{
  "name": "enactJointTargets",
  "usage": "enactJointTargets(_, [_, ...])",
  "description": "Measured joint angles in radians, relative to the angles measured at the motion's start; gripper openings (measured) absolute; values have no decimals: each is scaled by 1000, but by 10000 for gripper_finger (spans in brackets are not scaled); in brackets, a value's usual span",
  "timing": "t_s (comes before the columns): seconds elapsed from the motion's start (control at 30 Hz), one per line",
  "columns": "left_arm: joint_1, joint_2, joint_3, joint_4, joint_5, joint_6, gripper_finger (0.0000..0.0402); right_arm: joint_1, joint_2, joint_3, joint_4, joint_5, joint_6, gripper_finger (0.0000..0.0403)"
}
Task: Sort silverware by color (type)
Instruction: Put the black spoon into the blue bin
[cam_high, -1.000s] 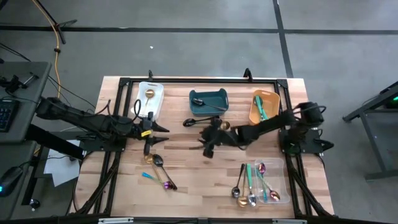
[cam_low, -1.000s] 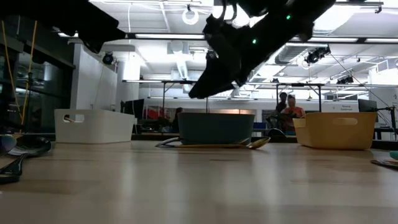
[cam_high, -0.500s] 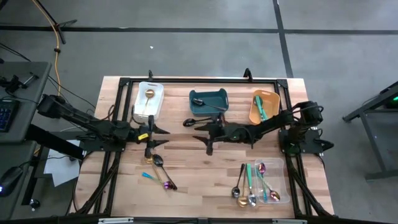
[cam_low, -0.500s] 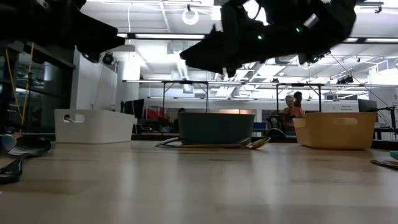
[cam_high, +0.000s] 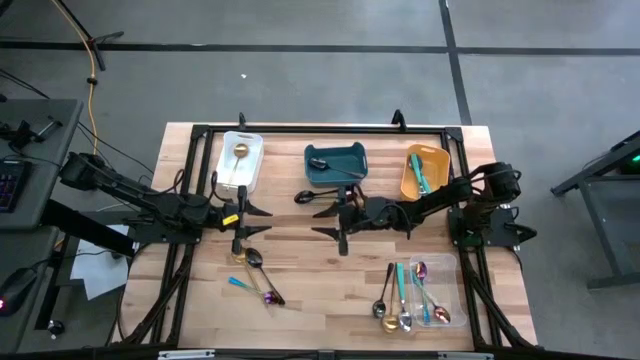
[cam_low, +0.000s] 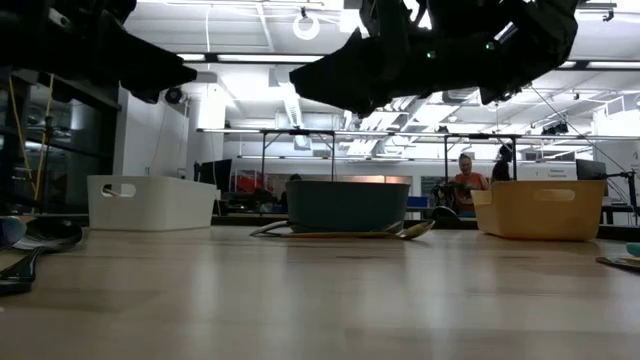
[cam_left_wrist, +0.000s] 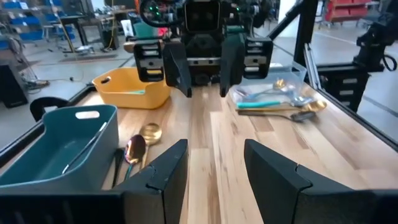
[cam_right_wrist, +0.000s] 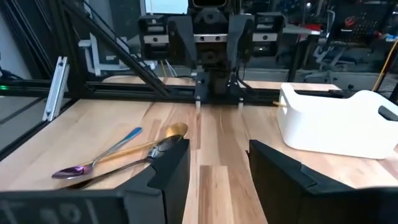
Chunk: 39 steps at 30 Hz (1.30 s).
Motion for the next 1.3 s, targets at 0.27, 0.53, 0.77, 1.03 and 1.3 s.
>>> enactJointTargets(0.27, [-11, 1, 0, -5, 26, 1, 152, -1, 0, 0, 3, 0, -78, 158])
enactJointTargets(0.53, [-95, 53, 243, -513, 22, -6, 152, 7, -33, 1, -8, 0, -102, 158])
enactJointTargets(0.77, [-230, 297, 490, -936, 26, -71, 152, 20, -103, 1, -122, 0, -86, 158])
enactJointTargets(1.03, [-290, 614, 608, -965, 37, -11, 152, 49, -121, 1, -151, 0, -70, 158])
enactJointTargets(1.3, [-290, 810, 673, -970, 171, 26, 152, 58, -121, 1, -178, 0, -70, 158])
